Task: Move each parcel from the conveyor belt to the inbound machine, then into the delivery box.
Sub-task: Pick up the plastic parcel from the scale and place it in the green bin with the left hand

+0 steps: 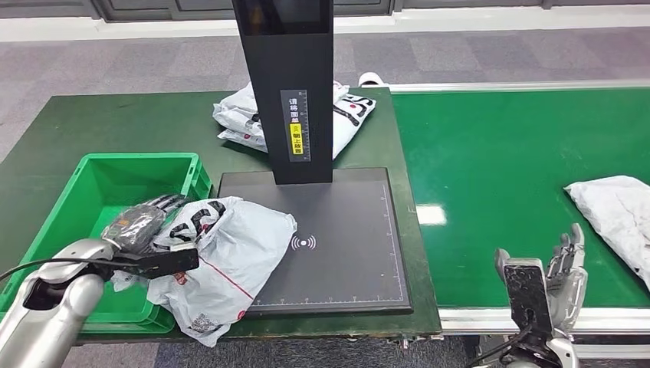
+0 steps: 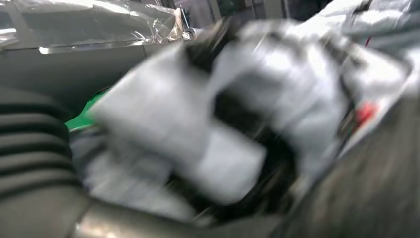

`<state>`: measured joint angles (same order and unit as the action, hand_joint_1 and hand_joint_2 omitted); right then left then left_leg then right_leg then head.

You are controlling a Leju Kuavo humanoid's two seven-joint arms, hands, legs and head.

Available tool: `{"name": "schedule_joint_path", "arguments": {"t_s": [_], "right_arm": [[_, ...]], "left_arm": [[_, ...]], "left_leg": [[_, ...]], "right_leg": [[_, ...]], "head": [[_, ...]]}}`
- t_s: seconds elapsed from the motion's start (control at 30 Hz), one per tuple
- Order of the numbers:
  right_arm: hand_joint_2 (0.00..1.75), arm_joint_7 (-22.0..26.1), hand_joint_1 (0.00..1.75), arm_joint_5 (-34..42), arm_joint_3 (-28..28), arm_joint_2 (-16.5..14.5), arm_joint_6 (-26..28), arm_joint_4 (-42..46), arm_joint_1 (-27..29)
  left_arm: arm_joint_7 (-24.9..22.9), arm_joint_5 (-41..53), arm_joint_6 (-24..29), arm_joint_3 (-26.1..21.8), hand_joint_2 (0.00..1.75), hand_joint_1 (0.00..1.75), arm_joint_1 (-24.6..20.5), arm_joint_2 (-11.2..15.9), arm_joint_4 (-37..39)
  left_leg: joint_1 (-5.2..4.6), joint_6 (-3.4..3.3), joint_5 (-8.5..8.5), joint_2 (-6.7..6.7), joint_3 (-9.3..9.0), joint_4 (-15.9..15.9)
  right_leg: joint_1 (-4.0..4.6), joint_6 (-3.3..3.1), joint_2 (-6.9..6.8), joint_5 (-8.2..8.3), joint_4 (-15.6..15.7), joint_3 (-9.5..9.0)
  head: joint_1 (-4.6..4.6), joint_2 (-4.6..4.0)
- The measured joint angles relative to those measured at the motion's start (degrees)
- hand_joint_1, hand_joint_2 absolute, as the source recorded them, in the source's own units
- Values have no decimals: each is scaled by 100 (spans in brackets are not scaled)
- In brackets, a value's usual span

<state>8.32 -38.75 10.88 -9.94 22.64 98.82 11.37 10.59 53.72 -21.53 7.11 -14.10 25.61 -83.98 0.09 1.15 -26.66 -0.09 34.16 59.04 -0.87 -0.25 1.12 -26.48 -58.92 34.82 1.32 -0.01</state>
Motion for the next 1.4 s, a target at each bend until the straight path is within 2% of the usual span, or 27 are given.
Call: {"name": "schedule_joint_path", "arguments": {"t_s": [0.1, 0.33, 0.47, 0.5, 0.6, 0.63, 0.8, 0.93, 1.07, 1.23, 1.4], "right_arm": [[175, -28, 0, 21, 0, 9, 2, -2, -51], [175, -119, 0, 203, 0, 190, 81, -36, -128], [175, -134, 0, 231, 0, 245, 102, -48, -135], [175, -135, 0, 231, 0, 255, 108, -50, -135], [175, -143, 0, 234, 0, 277, 136, -59, -136], [175, -145, 0, 237, 0, 281, 146, -62, -137], [175, -144, 0, 254, 0, 287, 190, -68, -135], [175, -143, 0, 257, 0, 288, 197, -68, -134], [175, -142, 0, 257, 0, 288, 202, -68, -133], [175, -135, 0, 259, 0, 288, 217, -68, -131], [175, -118, 0, 209, 0, 281, 227, -64, -87]], "left_arm": [[98, -154, -200, 15, 0, 0, 177, 214, -171], [674, -1043, -948, -84, 0, 0, 472, 882, -664], [720, -1107, -1028, -155, 0, 0, 477, 1060, -758], [710, -1096, -1028, -157, 44, 12, 477, 1082, -768], [550, -900, -1008, -155, 175, 92, 440, 1110, -760], [454, -767, -974, -146, 175, 106, 395, 1106, -733], [116, -172, -602, -44, 175, 106, 21, 998, -382], [100, -142, -581, 34, 175, 163, -111, 926, -229], [94, -141, -554, 82, 175, 175, -168, 877, -154], [-3, -123, -314, 152, 175, 175, -408, 756, -31], [-407, 36, 259, 174, 175, 175, -764, 432, 240]], "left_leg": [[1, 0, 0, -3, 0, 0], [5, 1, 1, -12, -1, 0], [5, 1, 1, -15, -1, 0], [5, 1, 1, -15, -2, 0], [5, 1, 1, -16, -2, 0], [5, 1, 1, -17, -2, 0], [5, 1, 3, -18, -4, 0], [5, 2, 3, -15, -5, 1], [5, 2, 2, -15, -5, 1], [5, 2, 3, -16, -4, 1], [5, 2, 4, -16, -5, 1]], "right_leg": [[0, 0, -4, 0, 0, -5], [3, -2, -13, 2, 0, -8], [4, -3, -16, 1, 0, -9], [4, -3, -16, 1, 0, -9], [4, -3, -16, 1, 0, -8], [4, -3, -17, 1, 1, -8], [4, -4, -20, 4, 1, -10], [4, -6, -17, 6, 1, -9], [4, -6, -17, 6, 1, -6], [4, -6, -18, 6, 1, -5], [4, -5, -17, 10, 1, -7]], "head": [[0, 1], [0, 1], [1, 1], [1, 1], [1, 1], [1, 1], [0, 1], [-1, -1], [0, 1], [1, -1], [-1, 0]]}}
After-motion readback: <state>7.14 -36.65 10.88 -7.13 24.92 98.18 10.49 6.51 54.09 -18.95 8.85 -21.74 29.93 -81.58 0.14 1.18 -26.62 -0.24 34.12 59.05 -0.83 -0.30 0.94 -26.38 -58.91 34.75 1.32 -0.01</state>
